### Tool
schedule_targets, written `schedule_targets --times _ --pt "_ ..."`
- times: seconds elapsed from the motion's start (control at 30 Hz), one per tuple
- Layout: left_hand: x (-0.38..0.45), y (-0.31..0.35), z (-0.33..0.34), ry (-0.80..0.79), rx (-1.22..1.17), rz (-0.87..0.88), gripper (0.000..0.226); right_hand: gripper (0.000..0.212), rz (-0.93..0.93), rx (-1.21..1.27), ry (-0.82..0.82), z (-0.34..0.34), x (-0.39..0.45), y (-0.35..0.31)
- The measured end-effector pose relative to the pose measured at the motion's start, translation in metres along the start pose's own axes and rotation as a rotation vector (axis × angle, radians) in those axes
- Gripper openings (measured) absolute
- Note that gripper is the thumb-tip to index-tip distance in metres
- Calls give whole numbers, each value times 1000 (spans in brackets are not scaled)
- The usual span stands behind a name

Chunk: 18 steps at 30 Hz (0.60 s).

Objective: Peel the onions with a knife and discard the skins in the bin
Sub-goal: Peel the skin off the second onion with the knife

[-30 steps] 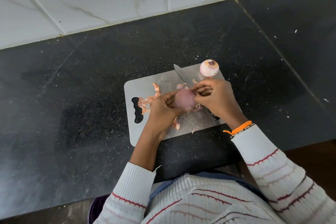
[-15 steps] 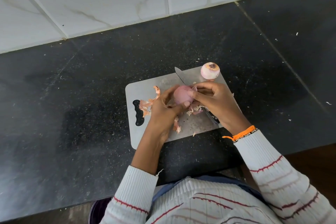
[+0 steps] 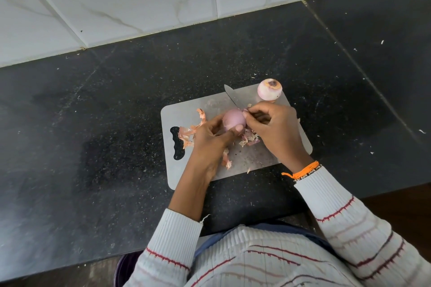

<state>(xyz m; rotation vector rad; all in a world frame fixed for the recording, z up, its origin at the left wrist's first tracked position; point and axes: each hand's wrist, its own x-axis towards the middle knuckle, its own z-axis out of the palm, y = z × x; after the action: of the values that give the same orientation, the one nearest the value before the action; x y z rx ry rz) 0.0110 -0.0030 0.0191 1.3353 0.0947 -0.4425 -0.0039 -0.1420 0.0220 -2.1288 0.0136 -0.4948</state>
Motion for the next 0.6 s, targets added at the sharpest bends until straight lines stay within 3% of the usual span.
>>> schedule_targets --times 0.2,0.33,0.6 --pt "-1 1 3 -55 -84 -39 25 7 66 37 40 -2 2 8" --pt "1 -1 3 -47 -246 -103 39 9 118 -5 -13 -1 3 14" --pt "0 -1 2 -67 -225 -140 33 11 69 -260 -126 1 -1 15"
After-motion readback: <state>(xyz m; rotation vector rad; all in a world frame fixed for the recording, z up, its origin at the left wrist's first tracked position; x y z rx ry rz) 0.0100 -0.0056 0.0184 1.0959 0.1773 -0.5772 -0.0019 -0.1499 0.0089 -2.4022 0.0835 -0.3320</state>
